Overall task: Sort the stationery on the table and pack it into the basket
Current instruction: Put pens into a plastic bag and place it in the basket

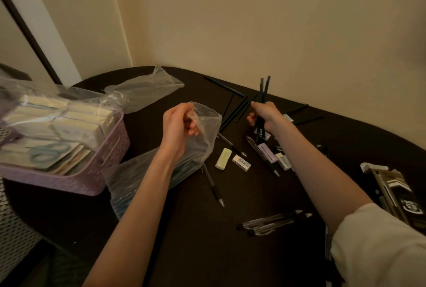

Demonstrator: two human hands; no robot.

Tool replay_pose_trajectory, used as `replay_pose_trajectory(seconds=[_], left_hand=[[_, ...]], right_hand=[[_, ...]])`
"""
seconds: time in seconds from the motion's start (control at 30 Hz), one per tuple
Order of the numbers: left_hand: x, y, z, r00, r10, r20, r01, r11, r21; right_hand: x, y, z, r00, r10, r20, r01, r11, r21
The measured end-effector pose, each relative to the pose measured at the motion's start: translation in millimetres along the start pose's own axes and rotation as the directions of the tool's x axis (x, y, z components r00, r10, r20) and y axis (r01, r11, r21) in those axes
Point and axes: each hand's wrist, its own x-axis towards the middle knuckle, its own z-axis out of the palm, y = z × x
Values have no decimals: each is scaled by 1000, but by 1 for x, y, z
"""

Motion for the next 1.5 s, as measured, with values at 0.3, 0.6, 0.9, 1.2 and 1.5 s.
replay_pose_trajectory(seconds=[0.3,0.6,0.9,1.2,1.5], left_hand=[[0,-1,1,1000,19,18,-19,1000,22],[-3,0,6,1000,1,6,-1,1000,26],[-24,24,26,998,-58,-3,58,990,131],[-67,47,32,986,-156,51,135,948,287],[-96,64,50,983,-152,99,113,939,324]], right_hand=[[46,-7,17,988,-52,-145,0,943,-334],[44,-12,19,979,-150,-137,40,802,-595],[-34,-38,-9,979,113,169,-110,994,-28],[-132,-37,-34,928,4,372,-219,813,539],[-181,-20,-2,890,-444,104,191,569,800]])
